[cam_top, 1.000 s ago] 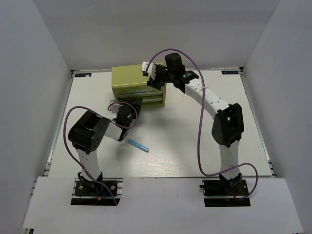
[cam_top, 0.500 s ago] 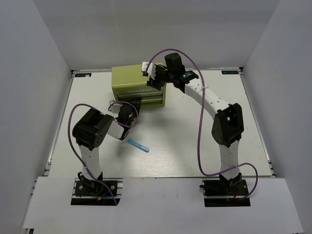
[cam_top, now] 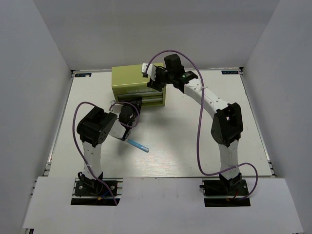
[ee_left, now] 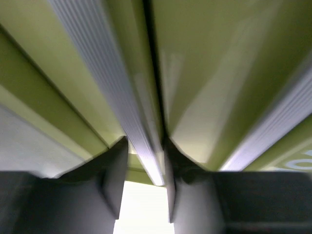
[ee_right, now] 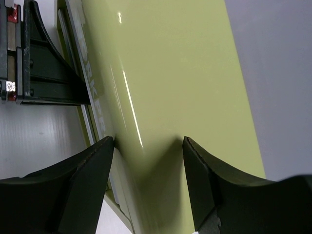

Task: Sort the stationery into containers
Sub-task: Open the drawer in the storage box, then pick up the pen from the center of the board.

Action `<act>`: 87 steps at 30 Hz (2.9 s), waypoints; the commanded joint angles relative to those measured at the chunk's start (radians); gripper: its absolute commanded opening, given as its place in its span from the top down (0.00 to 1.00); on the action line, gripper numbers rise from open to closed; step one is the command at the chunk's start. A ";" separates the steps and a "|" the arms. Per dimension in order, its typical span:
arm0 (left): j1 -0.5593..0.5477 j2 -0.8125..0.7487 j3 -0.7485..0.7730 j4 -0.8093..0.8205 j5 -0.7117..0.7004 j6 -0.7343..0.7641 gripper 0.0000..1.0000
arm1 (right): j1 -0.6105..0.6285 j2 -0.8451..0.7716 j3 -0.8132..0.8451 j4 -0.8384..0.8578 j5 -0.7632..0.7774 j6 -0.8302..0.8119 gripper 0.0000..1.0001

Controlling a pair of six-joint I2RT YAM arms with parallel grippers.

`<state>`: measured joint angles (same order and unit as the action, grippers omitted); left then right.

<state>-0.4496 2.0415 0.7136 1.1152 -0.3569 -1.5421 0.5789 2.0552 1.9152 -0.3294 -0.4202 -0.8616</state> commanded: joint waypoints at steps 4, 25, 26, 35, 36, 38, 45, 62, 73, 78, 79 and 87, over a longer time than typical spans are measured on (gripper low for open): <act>0.008 0.066 0.030 0.072 -0.039 -0.027 0.74 | -0.004 0.014 0.025 0.000 0.032 -0.010 0.36; -0.057 -0.061 -0.233 0.172 0.042 -0.010 1.00 | -0.001 0.069 0.094 -0.056 0.080 0.007 0.36; -0.057 -0.075 -0.233 0.172 0.042 -0.010 1.00 | -0.004 0.066 0.096 -0.057 0.081 0.007 0.36; -0.035 -0.130 -0.232 0.068 0.105 -0.001 0.38 | -0.005 0.039 0.058 -0.062 0.067 0.009 0.27; -0.035 -0.141 -0.220 0.025 0.105 -0.001 0.34 | -0.004 0.034 0.053 -0.057 0.058 0.010 0.25; -0.035 -0.174 -0.207 -0.017 0.128 0.023 0.28 | -0.008 0.014 0.035 -0.054 0.057 0.009 0.24; -0.035 -0.276 -0.217 -0.075 0.190 0.108 0.23 | -0.005 -0.064 -0.016 -0.033 0.057 0.015 0.24; -0.037 -0.895 -0.152 -1.426 0.293 0.528 0.00 | 0.001 -0.466 -0.488 -0.131 -0.271 0.047 0.52; -0.037 -1.391 -0.091 -1.959 -0.034 0.424 0.04 | 0.238 -0.363 -0.607 -0.142 -0.214 0.281 0.54; -0.037 -1.527 -0.091 -2.133 -0.062 0.341 0.04 | 0.357 -0.224 -0.545 -0.114 -0.102 0.407 0.51; -0.037 -1.549 -0.091 -2.147 -0.071 0.315 0.04 | 0.371 -0.204 -0.548 -0.103 -0.082 0.430 0.51; -0.046 -1.663 -0.057 -2.197 -0.080 0.315 0.04 | 0.489 -0.081 -0.499 -0.053 0.130 0.585 0.44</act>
<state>-0.4931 0.3836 0.6132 -1.0252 -0.4049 -1.2091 1.0458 1.9625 1.3582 -0.4351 -0.3912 -0.3710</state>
